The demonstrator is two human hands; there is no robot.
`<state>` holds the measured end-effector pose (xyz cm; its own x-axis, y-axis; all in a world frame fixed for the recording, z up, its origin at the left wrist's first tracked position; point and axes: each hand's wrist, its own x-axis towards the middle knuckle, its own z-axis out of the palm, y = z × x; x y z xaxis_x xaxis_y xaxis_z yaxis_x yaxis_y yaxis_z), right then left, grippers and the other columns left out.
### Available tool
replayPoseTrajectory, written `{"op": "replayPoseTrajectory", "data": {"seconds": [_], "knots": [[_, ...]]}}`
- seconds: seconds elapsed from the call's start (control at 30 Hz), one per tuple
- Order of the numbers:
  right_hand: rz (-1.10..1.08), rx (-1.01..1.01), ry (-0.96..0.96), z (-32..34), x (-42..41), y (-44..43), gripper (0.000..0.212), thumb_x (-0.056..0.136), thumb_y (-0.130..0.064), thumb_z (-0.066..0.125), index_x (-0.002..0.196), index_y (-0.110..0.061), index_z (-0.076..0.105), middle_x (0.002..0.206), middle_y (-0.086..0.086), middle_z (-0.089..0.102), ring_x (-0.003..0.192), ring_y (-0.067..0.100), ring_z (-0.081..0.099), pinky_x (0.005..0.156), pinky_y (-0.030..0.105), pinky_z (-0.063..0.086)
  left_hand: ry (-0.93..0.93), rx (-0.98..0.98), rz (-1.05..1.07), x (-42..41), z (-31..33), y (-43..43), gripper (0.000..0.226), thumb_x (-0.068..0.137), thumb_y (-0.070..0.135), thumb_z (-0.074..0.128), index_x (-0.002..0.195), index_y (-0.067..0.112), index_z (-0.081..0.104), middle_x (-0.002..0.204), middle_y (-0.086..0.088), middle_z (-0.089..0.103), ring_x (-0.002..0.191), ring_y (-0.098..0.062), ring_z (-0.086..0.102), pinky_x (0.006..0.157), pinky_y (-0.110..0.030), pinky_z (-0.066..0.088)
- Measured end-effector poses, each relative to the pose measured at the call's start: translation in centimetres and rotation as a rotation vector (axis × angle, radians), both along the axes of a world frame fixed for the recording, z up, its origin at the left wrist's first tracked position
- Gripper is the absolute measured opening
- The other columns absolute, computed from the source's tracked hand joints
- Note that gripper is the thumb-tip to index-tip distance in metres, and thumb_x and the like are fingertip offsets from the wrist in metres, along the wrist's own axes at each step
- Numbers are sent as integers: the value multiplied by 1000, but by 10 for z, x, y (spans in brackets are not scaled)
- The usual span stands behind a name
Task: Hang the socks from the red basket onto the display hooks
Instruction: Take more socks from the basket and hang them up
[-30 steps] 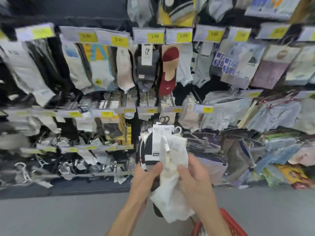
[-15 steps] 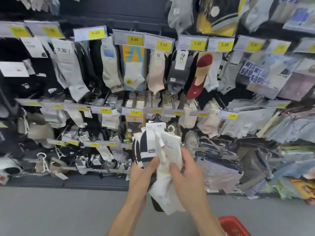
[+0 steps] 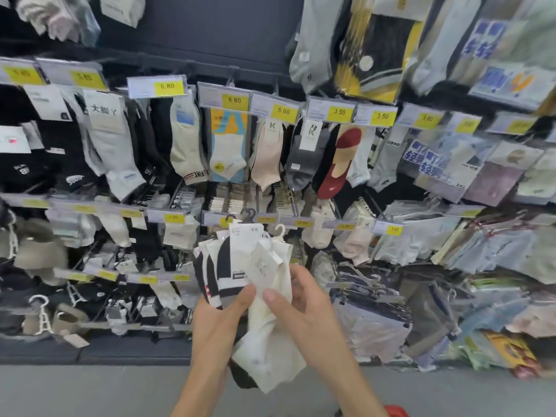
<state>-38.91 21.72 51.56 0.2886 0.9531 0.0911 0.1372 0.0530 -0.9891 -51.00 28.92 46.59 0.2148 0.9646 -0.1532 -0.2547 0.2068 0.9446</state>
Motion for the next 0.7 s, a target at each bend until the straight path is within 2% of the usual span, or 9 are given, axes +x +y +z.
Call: {"op": "replayPoseTrajectory", "data": {"seconds": [0.07,0.13,0.23,0.3,0.43,0.5,0.57,0.63,0.7], "knots": [[-47,35,-29,10,5,3,24,89,-39,67,111,-46,60,110,-14,73,99,6,70,80,24,57,17,37,-13,7,13,5,31,75,28,82,103,26,71,86,16,79,72,-1,74,49,-11,52],[-105,81,-16,18,16,5,21,94,-26,63,106,-43,64,105,-13,74,95,6,71,74,18,54,45,106,-29,17,28,10,42,65,39,83,103,24,73,89,16,79,77,1,74,55,-10,53],[-189,119,44,28,37,7,16,94,-20,60,106,-30,66,102,-7,75,91,9,72,70,16,53,78,168,-66,34,47,15,54,56,48,80,105,25,73,94,14,79,85,-3,75,71,-23,58],[-239,120,104,33,52,6,18,88,-26,59,103,-30,69,102,-5,76,91,11,72,71,20,54,93,200,-102,47,55,19,53,56,49,80,103,27,73,94,16,78,85,-2,74,75,-27,55],[-313,128,258,43,97,4,27,83,-28,58,105,-30,73,105,2,76,95,21,73,78,34,59,137,222,-138,70,64,28,44,55,54,75,94,32,72,86,28,75,79,8,69,65,-17,51],[-419,164,345,44,130,3,24,85,-22,62,106,-24,74,98,2,78,86,19,75,65,28,59,147,185,-151,82,65,37,39,58,50,77,92,31,70,81,29,74,75,5,69,64,-19,48],[-505,186,423,42,167,5,20,89,-20,63,106,-23,74,98,3,78,86,21,75,59,29,58,189,162,-183,96,66,50,30,64,39,82,90,30,69,77,30,72,77,-2,69,65,-20,45],[-552,200,462,42,205,15,23,88,-24,63,109,-21,71,103,7,76,88,24,75,59,34,59,217,158,-212,114,67,65,25,73,21,84,86,32,67,69,34,70,81,-1,63,63,-19,43],[-574,212,437,42,242,33,20,94,-24,60,112,-23,69,109,6,75,94,23,74,68,39,59,242,165,-235,135,68,81,31,76,11,84,84,33,64,63,30,70,81,0,58,65,-20,41]]}}
